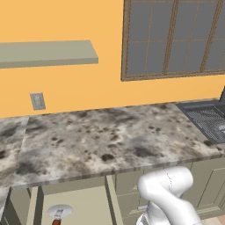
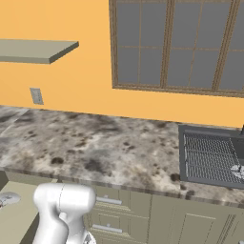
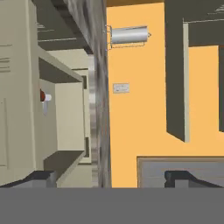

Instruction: Take the pizza cutter from the drawer on the left and place it on the dining counter for cutting.

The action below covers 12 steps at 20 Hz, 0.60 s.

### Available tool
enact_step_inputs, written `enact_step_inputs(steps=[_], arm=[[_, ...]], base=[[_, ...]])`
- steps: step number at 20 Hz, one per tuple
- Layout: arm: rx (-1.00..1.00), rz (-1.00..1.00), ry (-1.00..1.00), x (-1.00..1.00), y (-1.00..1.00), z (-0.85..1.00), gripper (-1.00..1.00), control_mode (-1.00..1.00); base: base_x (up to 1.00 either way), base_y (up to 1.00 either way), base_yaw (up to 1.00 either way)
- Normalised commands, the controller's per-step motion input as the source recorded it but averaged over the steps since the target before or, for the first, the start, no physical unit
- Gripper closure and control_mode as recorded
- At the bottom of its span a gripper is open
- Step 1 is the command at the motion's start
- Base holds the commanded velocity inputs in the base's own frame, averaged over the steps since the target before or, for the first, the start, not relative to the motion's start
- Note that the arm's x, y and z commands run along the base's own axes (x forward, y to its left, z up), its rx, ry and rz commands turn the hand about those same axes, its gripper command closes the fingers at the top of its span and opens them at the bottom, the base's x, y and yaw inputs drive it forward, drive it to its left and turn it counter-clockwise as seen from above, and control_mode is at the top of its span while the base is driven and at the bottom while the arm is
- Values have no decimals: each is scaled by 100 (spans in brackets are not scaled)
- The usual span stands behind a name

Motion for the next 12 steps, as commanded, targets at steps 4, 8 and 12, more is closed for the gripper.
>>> enact_step_inputs(steps=[4,8,12], arm=[[3,-1,6,53,-11,97,-100,-100],[4,0,16,77,-8,82,-100,-100],[3,-3,27,100,-8,55,-100,-100]], base=[[0,0,0],[0,0,0],[0,0,0]])
